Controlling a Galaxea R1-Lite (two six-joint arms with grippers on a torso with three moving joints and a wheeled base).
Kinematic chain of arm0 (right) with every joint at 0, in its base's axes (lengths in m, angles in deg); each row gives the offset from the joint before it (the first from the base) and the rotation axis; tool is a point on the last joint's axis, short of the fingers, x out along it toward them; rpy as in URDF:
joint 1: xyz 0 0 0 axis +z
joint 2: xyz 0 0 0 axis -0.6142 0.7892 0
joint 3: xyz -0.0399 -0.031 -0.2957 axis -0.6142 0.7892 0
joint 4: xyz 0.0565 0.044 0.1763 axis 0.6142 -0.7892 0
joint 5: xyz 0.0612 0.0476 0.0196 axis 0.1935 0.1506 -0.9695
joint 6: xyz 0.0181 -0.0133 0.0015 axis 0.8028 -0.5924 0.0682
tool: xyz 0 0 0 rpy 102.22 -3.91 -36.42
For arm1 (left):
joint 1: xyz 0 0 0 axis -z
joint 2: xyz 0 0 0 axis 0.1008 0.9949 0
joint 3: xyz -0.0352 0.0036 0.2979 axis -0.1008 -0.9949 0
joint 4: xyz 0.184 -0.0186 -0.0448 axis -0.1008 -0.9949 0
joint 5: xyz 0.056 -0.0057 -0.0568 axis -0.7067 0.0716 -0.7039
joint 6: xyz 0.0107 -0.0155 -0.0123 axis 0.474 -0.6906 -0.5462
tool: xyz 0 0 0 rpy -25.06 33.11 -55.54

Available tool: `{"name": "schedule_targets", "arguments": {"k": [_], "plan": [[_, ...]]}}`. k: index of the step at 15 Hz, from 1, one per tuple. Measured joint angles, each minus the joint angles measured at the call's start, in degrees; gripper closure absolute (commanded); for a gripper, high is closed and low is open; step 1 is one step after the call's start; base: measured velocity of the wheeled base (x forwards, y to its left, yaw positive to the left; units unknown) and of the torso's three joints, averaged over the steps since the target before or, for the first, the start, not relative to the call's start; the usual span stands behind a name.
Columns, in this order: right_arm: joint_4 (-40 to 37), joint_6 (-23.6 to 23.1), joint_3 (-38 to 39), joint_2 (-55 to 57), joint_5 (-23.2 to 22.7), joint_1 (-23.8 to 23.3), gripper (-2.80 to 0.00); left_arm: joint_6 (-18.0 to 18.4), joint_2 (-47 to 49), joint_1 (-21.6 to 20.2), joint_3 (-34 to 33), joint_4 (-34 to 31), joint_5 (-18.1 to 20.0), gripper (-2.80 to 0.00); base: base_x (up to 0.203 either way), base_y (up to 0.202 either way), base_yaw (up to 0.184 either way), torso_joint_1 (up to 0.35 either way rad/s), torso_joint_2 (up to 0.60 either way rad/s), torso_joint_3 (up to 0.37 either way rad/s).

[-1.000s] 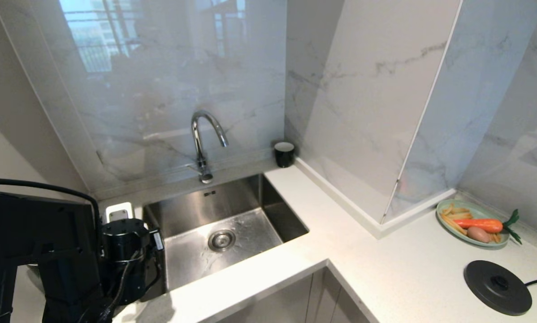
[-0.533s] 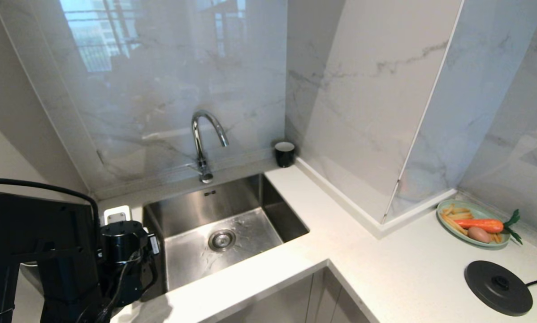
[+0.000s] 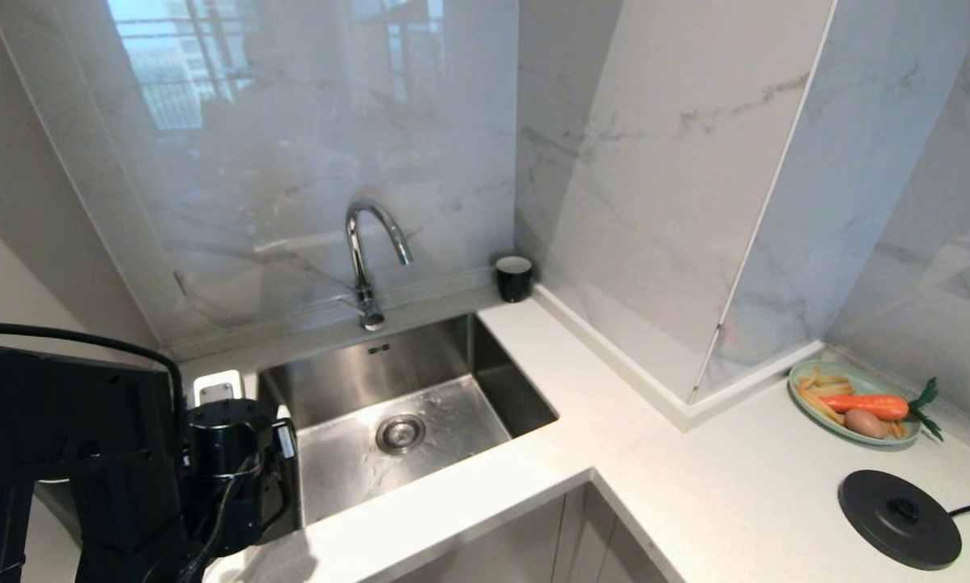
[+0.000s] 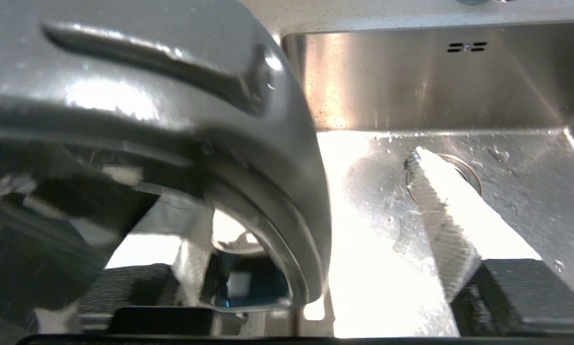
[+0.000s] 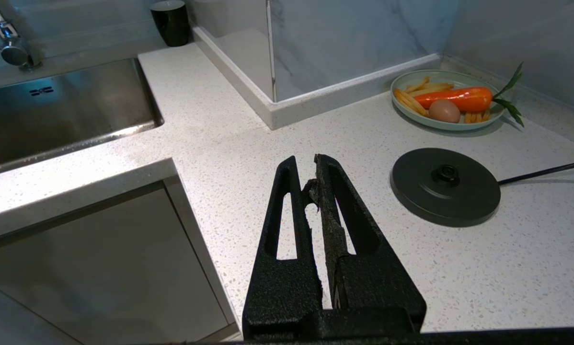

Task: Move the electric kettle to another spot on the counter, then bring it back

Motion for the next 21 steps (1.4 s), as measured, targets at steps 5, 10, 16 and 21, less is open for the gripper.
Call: {"name": "schedule_targets", "arguments": {"k": [5,10,16,21], "plan": [[0.0,0.0,0.0,0.0,0.0,0.0,0.00,-0.7,-2.3,2.1,-2.6,0.1,0.0,-2.80,0.000,0.000,0.000,0.000,0.00,0.000],[0.0,0.0,0.0,0.0,0.0,0.0,0.00,-4.0,-2.4,3.1,-5.7,0.1,-1.1,-2.80,0.000,0.000,0.000,0.000,0.00,0.000],[0.0,0.1,0.0,0.0,0.0,0.0,0.00,-5.8,-3.1,4.4,-9.9,0.2,-3.9,-2.80,0.000,0.000,0.000,0.000,0.00,0.000],[0.0,0.1,0.0,0.0,0.0,0.0,0.00,-6.2,-3.8,6.3,-10.5,0.0,-6.6,-2.80,0.000,0.000,0.000,0.000,0.00,0.000]]}}
